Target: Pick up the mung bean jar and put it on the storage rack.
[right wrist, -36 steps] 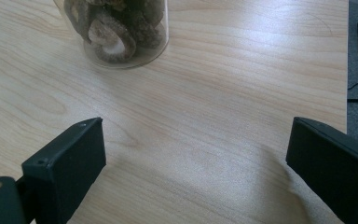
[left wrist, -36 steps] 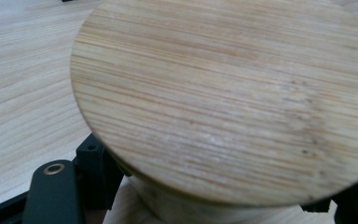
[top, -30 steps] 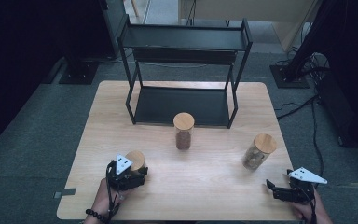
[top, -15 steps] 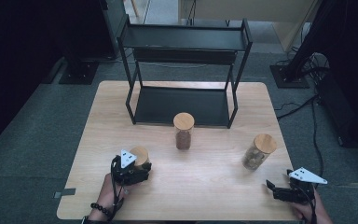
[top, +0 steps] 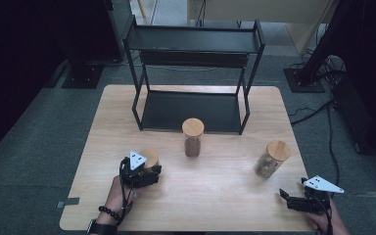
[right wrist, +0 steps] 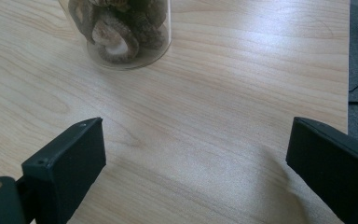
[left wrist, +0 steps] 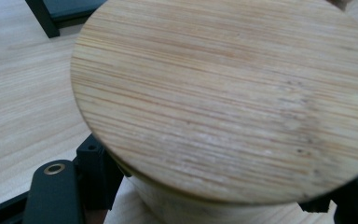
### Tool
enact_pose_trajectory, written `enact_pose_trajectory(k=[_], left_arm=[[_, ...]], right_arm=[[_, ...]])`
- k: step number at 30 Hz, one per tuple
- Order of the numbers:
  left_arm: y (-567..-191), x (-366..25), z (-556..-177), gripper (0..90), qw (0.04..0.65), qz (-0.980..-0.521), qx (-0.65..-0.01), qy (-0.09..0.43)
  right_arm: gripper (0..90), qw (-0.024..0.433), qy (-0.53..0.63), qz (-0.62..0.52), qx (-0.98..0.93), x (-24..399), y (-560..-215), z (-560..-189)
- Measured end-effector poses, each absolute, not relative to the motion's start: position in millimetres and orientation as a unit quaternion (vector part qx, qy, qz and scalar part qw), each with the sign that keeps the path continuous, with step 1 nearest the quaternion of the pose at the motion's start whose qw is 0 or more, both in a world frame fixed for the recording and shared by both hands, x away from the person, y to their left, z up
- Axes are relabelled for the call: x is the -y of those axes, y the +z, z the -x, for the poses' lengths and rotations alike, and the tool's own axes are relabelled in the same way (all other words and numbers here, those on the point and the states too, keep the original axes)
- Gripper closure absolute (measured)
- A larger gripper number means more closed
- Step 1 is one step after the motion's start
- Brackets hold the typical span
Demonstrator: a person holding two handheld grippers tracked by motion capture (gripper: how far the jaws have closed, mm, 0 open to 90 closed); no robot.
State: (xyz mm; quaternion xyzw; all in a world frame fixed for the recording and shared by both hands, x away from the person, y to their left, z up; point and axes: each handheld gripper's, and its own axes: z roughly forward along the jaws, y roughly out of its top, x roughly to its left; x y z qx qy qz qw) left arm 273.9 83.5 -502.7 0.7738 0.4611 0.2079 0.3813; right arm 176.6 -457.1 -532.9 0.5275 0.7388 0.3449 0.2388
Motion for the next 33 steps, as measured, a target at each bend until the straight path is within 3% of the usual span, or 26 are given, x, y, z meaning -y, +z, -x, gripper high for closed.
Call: enact_pose_trajectory(k=[33], left_arm=[[-493,-75,-311,25.5,0.384,-0.767,-0.468,0.213]], right_arm=[[2.5,0.234,0.341,-0.531,-0.740,457,-533,-178]])
